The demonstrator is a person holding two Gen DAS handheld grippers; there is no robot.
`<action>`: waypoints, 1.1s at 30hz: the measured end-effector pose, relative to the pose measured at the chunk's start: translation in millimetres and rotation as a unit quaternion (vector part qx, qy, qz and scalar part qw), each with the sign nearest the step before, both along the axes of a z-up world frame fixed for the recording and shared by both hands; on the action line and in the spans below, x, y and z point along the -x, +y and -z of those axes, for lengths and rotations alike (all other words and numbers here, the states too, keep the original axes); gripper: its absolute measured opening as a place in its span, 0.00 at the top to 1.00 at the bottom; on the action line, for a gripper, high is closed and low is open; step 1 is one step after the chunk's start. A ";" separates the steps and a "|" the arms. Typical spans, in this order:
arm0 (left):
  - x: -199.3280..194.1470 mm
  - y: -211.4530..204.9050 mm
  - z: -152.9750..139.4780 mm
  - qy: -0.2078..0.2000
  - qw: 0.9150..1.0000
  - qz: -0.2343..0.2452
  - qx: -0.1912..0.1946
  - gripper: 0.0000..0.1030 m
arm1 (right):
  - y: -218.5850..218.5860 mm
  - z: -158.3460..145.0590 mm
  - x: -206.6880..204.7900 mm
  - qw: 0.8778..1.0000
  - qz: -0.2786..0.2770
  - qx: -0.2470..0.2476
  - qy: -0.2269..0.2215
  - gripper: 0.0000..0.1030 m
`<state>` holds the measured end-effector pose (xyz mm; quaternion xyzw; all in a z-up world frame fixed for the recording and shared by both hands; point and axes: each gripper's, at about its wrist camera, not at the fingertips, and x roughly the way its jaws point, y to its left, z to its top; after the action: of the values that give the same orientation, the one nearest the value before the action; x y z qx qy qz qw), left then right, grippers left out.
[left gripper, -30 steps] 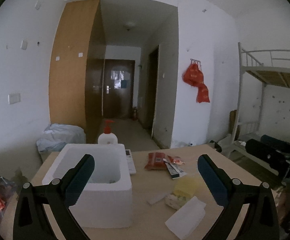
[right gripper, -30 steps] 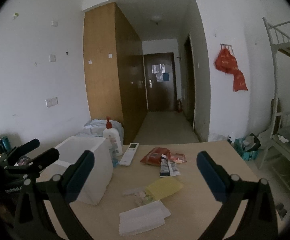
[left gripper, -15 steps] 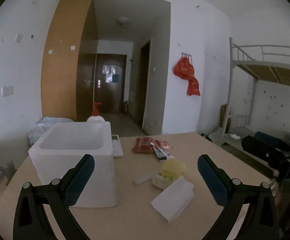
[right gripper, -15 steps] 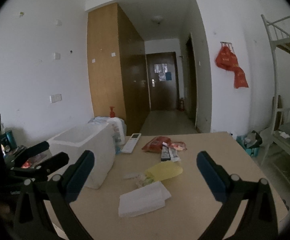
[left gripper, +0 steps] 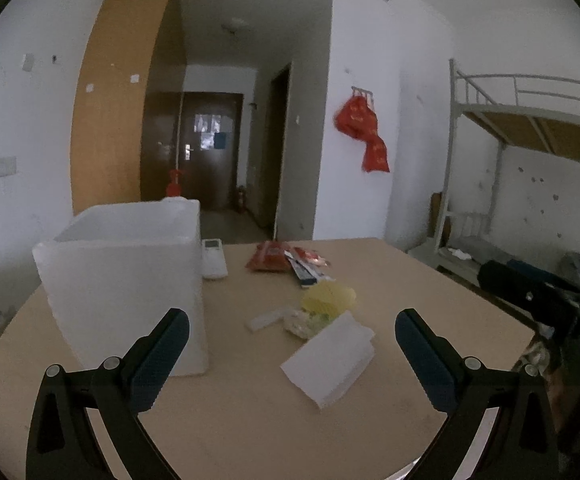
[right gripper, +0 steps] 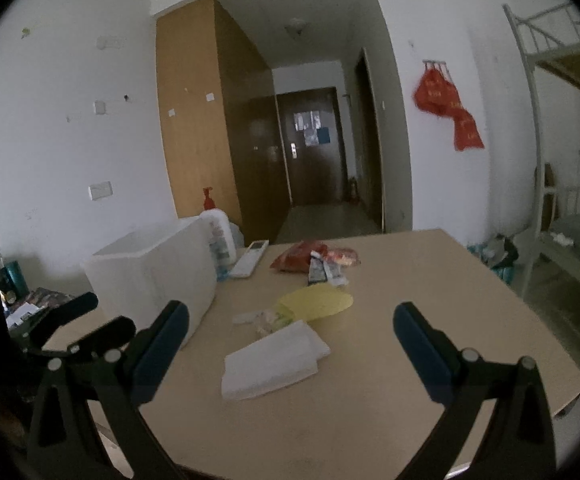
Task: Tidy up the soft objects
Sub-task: 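Withdraw both tools from the box back over the table, then move the left gripper down to the white tissue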
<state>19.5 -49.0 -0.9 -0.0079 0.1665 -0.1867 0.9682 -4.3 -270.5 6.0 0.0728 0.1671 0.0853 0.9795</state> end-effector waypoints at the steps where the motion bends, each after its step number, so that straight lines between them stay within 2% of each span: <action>1: -0.3 -2.1 1.0 0.003 1.000 0.003 -0.002 0.00 | -1.0 0.9 0.5 1.000 -0.001 -0.001 0.001 0.00; 7: -4.7 -12.7 6.4 0.014 1.000 0.016 -0.001 0.00 | -7.5 2.9 2.1 1.000 0.008 0.000 0.000 0.00; 16: -25.5 -28.2 17.7 0.046 0.998 0.034 0.003 0.00 | -17.8 10.3 -18.1 1.000 0.017 -0.002 0.026 0.00; 28: -67.8 -42.7 38.7 0.103 0.994 0.040 0.000 0.00 | -32.6 19.6 -52.7 0.998 0.022 -0.005 0.058 0.00; 33: -87.8 -52.3 51.8 0.137 0.989 0.049 -0.011 0.00 | -39.6 26.4 -71.7 0.997 0.024 -0.001 0.076 0.00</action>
<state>107.4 -101.3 -52.6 -0.0149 0.2997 -0.2293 0.9259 67.4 -310.0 -20.4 0.0840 0.2388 0.0561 0.9658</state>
